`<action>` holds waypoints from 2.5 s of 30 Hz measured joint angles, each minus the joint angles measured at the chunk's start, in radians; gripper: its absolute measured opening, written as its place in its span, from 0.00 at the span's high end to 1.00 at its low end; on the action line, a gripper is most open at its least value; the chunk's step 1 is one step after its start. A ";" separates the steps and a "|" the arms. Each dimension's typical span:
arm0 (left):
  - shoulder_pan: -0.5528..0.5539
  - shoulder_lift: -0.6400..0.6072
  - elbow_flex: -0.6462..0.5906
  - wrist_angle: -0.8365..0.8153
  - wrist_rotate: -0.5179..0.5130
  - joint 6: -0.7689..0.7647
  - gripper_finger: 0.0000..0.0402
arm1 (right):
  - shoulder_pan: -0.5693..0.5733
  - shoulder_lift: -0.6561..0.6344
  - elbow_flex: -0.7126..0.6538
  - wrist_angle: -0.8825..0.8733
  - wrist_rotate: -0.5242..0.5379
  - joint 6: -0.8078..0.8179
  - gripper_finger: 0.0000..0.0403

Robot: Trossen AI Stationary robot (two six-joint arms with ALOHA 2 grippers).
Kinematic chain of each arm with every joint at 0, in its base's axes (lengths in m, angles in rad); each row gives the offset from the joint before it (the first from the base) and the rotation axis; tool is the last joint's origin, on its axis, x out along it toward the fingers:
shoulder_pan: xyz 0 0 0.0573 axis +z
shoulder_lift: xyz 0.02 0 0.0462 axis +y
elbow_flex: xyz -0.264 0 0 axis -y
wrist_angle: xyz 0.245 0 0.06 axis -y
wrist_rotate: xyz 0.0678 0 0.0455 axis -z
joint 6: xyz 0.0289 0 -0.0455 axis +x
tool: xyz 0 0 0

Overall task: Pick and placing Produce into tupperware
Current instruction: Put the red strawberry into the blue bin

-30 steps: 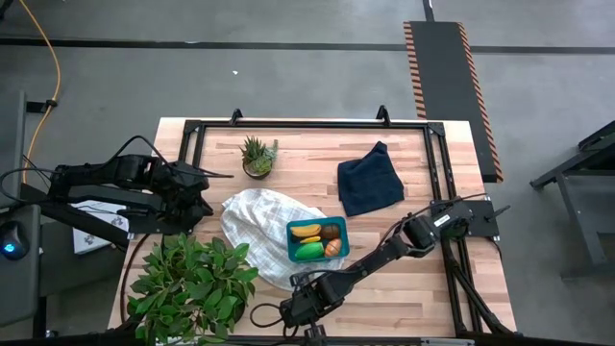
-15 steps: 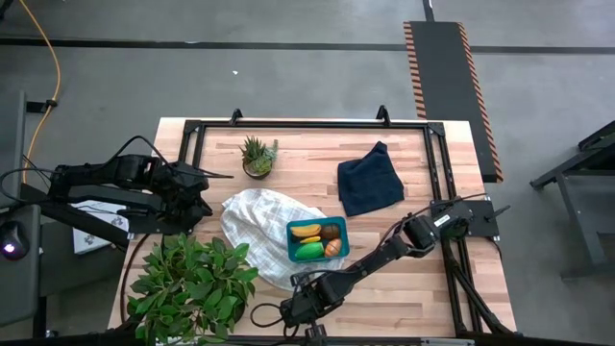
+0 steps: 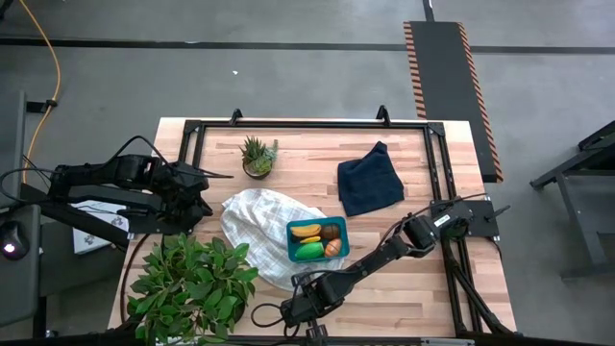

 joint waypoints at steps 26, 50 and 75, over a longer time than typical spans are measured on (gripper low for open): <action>0.000 0.000 0.000 0.001 0.000 -0.010 0.88 | 0.006 -0.002 0.150 -0.191 0.126 0.051 1.00; 0.000 0.000 0.000 0.001 0.000 -0.008 0.88 | 0.016 -0.191 0.196 -0.443 0.207 0.118 1.00; 0.000 0.000 0.000 0.002 0.000 -0.011 0.88 | 0.003 -0.646 0.195 -0.552 0.472 0.289 1.00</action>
